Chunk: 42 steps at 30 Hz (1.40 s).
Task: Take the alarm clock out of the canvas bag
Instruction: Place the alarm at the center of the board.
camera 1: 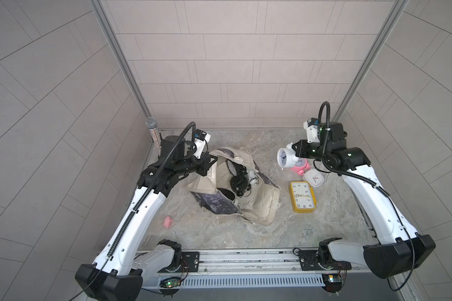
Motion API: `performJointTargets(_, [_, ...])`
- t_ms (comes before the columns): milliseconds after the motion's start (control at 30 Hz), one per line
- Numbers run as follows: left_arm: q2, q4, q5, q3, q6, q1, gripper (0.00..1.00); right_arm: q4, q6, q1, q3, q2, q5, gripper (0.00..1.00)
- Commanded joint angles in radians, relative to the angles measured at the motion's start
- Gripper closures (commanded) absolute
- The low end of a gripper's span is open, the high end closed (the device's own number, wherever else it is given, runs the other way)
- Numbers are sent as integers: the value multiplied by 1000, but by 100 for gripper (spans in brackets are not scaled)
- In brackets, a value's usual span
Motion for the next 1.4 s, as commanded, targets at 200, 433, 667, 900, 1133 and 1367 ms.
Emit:
performJointTargets(200, [-45, 100, 45, 9, -17, 8, 100, 244, 44, -9, -71, 155, -63, 100])
performJointTargets(433, [-37, 107, 57, 14, -26, 8, 100, 390, 109, -10, -112, 285, -119, 100])
performJointTargets(667, [-33, 118, 65, 2, -35, 8, 100, 503, 189, -16, -168, 365, -147, 100])
performJointTargets(900, [-30, 126, 73, -5, -41, 8, 100, 604, 230, -22, -254, 401, -119, 100])
performJointTargets(1133, [-26, 132, 81, -9, -48, 8, 100, 636, 252, -54, -295, 435, -148, 100])
performJointTargets(1367, [-22, 144, 90, -15, -55, 7, 100, 638, 243, -99, -345, 413, -130, 100])
